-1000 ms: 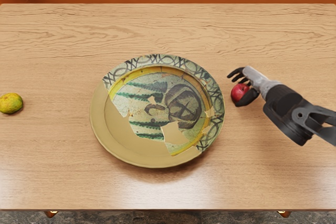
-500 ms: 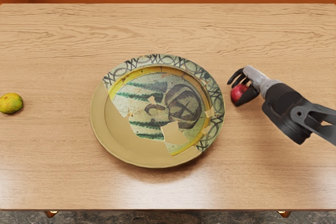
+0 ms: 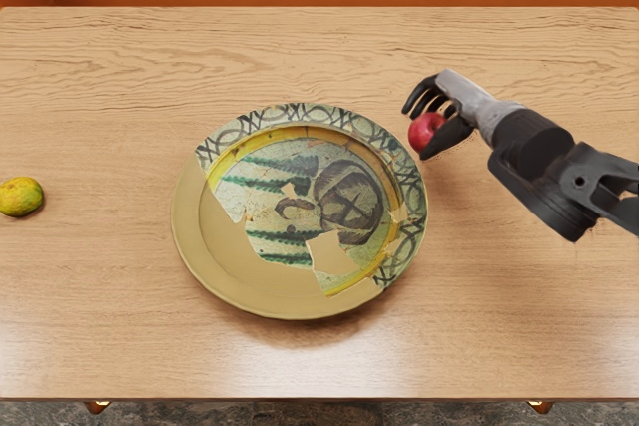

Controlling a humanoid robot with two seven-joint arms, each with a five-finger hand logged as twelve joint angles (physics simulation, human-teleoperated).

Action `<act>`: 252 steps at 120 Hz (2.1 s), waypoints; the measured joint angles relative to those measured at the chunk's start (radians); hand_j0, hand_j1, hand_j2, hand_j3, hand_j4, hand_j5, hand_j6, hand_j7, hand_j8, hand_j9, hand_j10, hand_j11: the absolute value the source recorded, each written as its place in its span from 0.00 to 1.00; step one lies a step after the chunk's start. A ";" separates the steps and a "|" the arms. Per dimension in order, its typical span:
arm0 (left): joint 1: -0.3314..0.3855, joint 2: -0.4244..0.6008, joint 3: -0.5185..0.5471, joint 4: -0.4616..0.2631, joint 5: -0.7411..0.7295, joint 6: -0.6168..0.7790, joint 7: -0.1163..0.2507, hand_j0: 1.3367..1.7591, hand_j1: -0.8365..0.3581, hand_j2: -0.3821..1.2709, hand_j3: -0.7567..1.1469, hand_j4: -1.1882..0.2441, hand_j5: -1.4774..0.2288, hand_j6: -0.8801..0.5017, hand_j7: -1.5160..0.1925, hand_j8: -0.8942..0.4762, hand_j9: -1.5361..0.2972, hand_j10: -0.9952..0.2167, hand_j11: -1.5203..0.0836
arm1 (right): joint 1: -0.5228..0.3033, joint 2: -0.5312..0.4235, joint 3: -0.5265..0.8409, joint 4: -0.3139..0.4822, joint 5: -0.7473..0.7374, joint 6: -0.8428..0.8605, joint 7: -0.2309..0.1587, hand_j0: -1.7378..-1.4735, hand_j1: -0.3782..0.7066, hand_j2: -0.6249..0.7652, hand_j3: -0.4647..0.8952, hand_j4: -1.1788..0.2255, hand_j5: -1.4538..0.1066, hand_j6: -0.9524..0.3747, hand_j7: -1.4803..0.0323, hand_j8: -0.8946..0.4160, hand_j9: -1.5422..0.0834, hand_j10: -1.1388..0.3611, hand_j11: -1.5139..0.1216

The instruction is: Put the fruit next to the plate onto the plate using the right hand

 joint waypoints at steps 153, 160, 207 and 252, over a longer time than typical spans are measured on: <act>0.001 0.000 0.000 0.001 0.000 0.000 0.000 0.76 0.77 0.26 0.40 0.68 0.70 0.48 0.72 0.49 0.68 0.64 0.77 | -0.066 0.165 -0.049 0.099 -0.062 -0.001 0.000 0.30 0.43 0.53 0.34 0.54 0.57 0.41 0.61 0.42 0.60 0.50 0.58; 0.001 0.000 0.000 0.001 0.000 0.000 0.000 0.76 0.77 0.26 0.40 0.68 0.70 0.48 0.72 0.49 0.68 0.64 0.77 | -0.065 0.165 -0.045 0.102 -0.064 -0.001 0.000 0.30 0.39 0.50 0.34 0.58 0.61 0.45 0.66 0.45 0.64 0.53 0.63; 0.024 0.000 0.003 -0.005 0.001 0.001 0.000 0.76 0.77 0.26 0.40 0.68 0.70 0.48 0.72 0.49 0.68 0.64 0.77 | -0.041 0.092 0.186 0.102 0.157 0.250 0.000 0.30 0.15 0.45 0.34 0.75 0.83 0.63 0.88 0.60 0.85 0.68 0.83; 0.045 0.000 0.003 0.000 0.002 0.002 0.000 0.76 0.77 0.26 0.40 0.68 0.70 0.48 0.72 0.49 0.68 0.64 0.77 | -0.046 -0.138 0.418 -0.163 0.742 0.857 0.000 0.30 0.08 0.45 0.34 0.80 0.89 0.68 0.93 0.64 0.91 0.72 0.88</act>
